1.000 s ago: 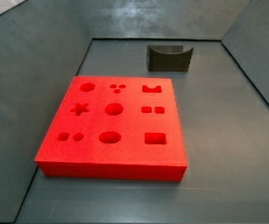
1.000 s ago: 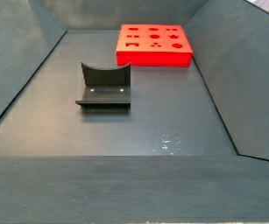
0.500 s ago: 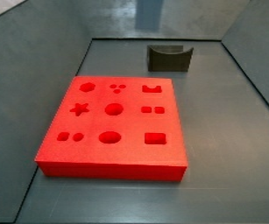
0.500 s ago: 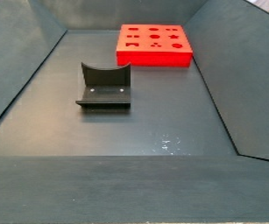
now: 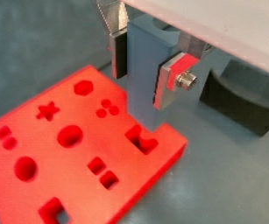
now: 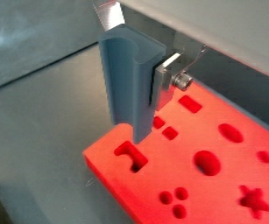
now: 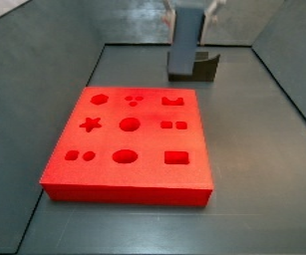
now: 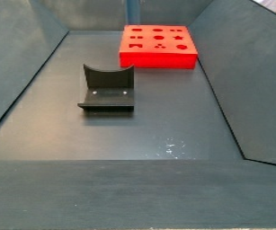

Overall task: Pick up the arch object. Move up. Place the arch object on the fixture. Regrasp the arch object. Rotate the arch object. Move to above the board. Insert the arch object.
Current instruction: Insert the arch object.

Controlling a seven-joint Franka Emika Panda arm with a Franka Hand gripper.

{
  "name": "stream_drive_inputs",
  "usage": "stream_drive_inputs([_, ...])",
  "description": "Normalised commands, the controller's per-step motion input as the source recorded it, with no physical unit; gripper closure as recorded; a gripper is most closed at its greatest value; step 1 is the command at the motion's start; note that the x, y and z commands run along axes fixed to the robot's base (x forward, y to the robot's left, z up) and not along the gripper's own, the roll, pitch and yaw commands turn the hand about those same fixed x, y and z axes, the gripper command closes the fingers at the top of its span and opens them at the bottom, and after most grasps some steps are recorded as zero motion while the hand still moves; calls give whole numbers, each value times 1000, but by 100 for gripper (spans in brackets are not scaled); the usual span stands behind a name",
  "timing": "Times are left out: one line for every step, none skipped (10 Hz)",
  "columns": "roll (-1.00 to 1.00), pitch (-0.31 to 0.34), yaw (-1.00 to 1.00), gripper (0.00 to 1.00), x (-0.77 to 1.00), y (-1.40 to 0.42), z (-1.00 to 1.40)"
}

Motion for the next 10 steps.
stream_drive_inputs([44,44,163,100,206,37,-1000])
stream_drive_inputs([70,81,43,100,94,43,-817])
stream_drive_inputs([-23,194,-74,100,-180,160,-617])
stream_drive_inputs([-6,169,-91,100,0,0,-123])
stream_drive_inputs([-4,0,23,100,0,0,0])
stream_drive_inputs([0,0,77,100,0,-57,-31])
stream_drive_inputs([41,0,37,100,-26,-20,-66])
stream_drive_inputs([137,0,11,100,-186,-23,-137])
stream_drive_inputs([220,0,51,100,-189,-86,-171])
stream_drive_inputs([269,0,57,100,-200,-100,-220])
